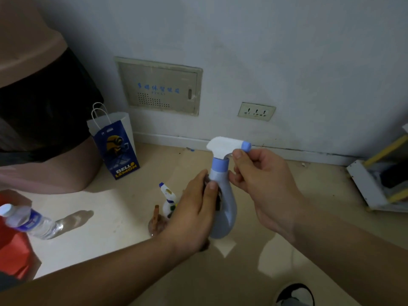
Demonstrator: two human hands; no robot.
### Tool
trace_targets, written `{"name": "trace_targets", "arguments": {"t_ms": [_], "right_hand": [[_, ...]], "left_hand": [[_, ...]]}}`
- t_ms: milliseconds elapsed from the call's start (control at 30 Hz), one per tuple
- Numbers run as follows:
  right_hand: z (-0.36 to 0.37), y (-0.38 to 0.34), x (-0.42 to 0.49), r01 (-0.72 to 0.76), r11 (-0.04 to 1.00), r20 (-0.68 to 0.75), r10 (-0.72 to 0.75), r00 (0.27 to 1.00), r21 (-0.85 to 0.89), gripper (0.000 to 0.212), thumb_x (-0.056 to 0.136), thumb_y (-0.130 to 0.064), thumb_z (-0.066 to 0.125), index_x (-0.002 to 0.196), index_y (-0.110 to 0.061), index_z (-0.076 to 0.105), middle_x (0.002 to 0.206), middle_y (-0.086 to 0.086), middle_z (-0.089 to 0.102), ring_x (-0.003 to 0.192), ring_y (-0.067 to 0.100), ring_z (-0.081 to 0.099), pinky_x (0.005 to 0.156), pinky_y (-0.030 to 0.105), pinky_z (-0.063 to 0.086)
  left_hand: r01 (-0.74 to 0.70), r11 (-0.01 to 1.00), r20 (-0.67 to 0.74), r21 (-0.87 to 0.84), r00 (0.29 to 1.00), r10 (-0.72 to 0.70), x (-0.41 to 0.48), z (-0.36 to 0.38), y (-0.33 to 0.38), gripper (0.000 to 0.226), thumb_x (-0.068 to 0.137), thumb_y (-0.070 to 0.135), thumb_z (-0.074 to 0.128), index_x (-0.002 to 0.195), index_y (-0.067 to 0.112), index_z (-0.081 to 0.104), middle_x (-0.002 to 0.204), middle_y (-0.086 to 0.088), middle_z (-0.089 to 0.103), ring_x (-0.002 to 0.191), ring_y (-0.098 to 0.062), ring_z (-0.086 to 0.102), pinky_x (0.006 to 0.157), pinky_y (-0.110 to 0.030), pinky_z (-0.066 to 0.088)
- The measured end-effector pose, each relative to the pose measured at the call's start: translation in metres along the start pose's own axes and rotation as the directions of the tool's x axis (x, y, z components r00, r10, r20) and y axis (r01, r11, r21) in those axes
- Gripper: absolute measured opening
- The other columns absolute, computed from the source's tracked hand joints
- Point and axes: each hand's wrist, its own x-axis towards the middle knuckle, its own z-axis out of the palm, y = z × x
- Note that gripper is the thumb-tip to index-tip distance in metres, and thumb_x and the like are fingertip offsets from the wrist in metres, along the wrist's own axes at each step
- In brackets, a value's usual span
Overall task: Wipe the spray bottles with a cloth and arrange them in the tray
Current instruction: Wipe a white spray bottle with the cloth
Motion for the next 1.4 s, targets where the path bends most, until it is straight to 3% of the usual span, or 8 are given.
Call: {"name": "trace_targets", "arguments": {"t_ms": [167, 300, 433, 633, 767, 1100, 1333, 1400], "right_hand": [[0.002, -0.001, -0.01, -0.033, 0.999, 0.131, 0.033, 0.991, -0.002, 0.02, 0.094, -0.026, 0.072, 0.092, -0.007, 0.07, 0.07, 0.001, 0.069, 0.071, 0.017, 0.065, 0.092, 0.053, 0.059], [-0.017, -0.025, 0.005, -0.028, 0.998, 0.259, 0.043, 0.965, -0.061, 0.013, 0.09, -0.014, 0.07, 0.091, -0.001, 0.07, 0.079, 0.011, 0.07, 0.072, 0.022, 0.064, 0.086, 0.057, 0.06], [-0.027, -0.019, 0.015, 0.06, 0.975, 0.243, -0.007, 0.97, -0.212, 0.022, 0.096, -0.024, 0.068, 0.118, -0.025, 0.069, 0.104, -0.002, 0.069, 0.097, 0.017, 0.069, 0.097, 0.051, 0.057], [-0.027, -0.011, 0.014, 0.176, 0.959, 0.426, -0.068, 0.902, -0.22, 0.022, 0.101, -0.033, 0.061, 0.119, -0.021, 0.068, 0.117, 0.008, 0.073, 0.11, 0.025, 0.067, 0.105, 0.058, 0.048], [-0.025, -0.007, 0.014, 0.277, 0.9, 0.434, -0.113, 0.894, -0.338, 0.035, 0.078, -0.057, 0.068, 0.101, -0.031, 0.07, 0.098, 0.003, 0.072, 0.09, 0.019, 0.065, 0.089, 0.055, 0.054], [-0.029, 0.0, 0.022, 0.091, 0.986, 0.29, -0.047, 0.956, -0.141, 0.016, 0.094, -0.014, 0.071, 0.101, -0.001, 0.066, 0.091, 0.01, 0.074, 0.079, 0.017, 0.07, 0.072, 0.036, 0.061], [-0.022, 0.002, 0.018, -0.031, 0.997, 0.155, 0.042, 0.987, -0.076, 0.019, 0.093, -0.02, 0.073, 0.099, -0.005, 0.065, 0.099, 0.015, 0.072, 0.074, 0.019, 0.07, 0.069, 0.039, 0.064], [-0.017, 0.006, 0.014, -0.05, 0.995, 0.128, 0.061, 0.99, -0.087, 0.017, 0.092, -0.022, 0.074, 0.094, -0.01, 0.062, 0.101, 0.018, 0.071, 0.075, 0.02, 0.069, 0.066, 0.04, 0.064]], "left_hand": [[-0.005, 1.0, -0.054, 0.004, 0.999, 0.005, 0.017, -0.012, 0.011, 0.032, 0.108, 0.048, 0.037, 0.103, 0.025, 0.059, 0.088, 0.008, 0.066, 0.083, -0.003, 0.063, 0.075, -0.025, 0.047], [0.078, 0.992, 0.056, -0.102, 0.996, -0.073, 0.024, -0.029, 0.025, 0.044, 0.11, 0.042, 0.039, 0.109, 0.004, 0.062, 0.097, -0.013, 0.07, 0.086, -0.023, 0.069, 0.085, -0.042, 0.059], [0.365, 0.738, 0.263, -0.567, 0.93, -0.258, 0.027, -0.034, 0.033, 0.033, 0.103, 0.026, 0.051, 0.1, -0.001, 0.07, 0.089, -0.02, 0.074, 0.077, -0.027, 0.071, 0.072, -0.033, 0.061], [0.481, 0.559, 0.373, -0.675, 0.876, -0.304, 0.028, -0.029, 0.029, 0.048, 0.085, 0.028, 0.063, 0.116, -0.008, 0.069, 0.11, -0.03, 0.068, 0.094, -0.036, 0.069, 0.092, -0.043, 0.054], [0.435, 0.682, 0.318, -0.588, 0.899, -0.3, 0.028, -0.034, 0.02, 0.048, 0.087, 0.039, 0.064, 0.12, 0.006, 0.075, 0.124, -0.021, 0.072, 0.119, -0.037, 0.068, 0.109, -0.047, 0.05], [0.519, 0.627, 0.299, -0.581, 0.852, -0.429, 0.026, -0.03, -0.002, 0.046, 0.109, 0.042, 0.039, 0.129, 0.015, 0.07, 0.123, -0.01, 0.075, 0.118, -0.033, 0.069, 0.093, -0.041, 0.056], [0.379, 0.894, 0.141, -0.238, 0.924, -0.355, 0.007, -0.005, 0.0, 0.035, 0.103, 0.062, 0.036, 0.126, 0.055, 0.061, 0.127, 0.026, 0.066, 0.122, -0.003, 0.06, 0.118, -0.042, 0.039], [0.241, 0.966, 0.093, -0.094, 0.968, -0.232, -0.002, 0.002, 0.01, 0.031, 0.101, 0.065, 0.033, 0.119, 0.056, 0.056, 0.117, 0.03, 0.065, 0.11, 0.019, 0.053, 0.113, -0.014, 0.03]]}}
